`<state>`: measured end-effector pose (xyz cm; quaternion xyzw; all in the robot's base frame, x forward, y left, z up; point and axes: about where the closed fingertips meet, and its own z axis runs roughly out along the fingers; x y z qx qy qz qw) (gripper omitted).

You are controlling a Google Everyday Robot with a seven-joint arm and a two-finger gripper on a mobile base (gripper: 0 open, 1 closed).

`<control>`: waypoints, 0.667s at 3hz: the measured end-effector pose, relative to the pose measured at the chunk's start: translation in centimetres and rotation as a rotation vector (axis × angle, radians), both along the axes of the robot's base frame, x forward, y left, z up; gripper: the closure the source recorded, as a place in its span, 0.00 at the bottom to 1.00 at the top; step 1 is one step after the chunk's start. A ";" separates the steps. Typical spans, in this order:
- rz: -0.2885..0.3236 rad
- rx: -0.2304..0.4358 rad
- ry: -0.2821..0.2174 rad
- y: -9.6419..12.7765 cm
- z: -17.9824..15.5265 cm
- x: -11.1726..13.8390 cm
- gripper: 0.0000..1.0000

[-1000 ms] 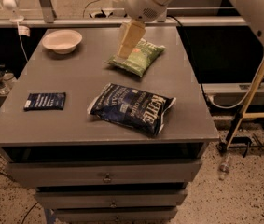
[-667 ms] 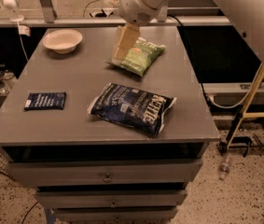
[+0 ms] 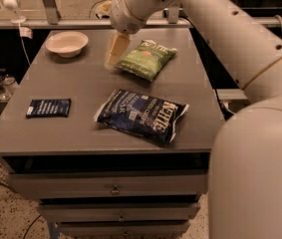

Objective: Move paper bowl near rxbar blueberry

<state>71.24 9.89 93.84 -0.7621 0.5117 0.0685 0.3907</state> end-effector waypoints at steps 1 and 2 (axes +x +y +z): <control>0.025 0.006 0.015 2.4 -1.7 2.3 0.00; 0.025 0.009 0.025 4.4 -2.8 4.2 0.00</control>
Offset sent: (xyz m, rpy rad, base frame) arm 0.0719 0.0651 -0.0319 0.0154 0.0294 0.0143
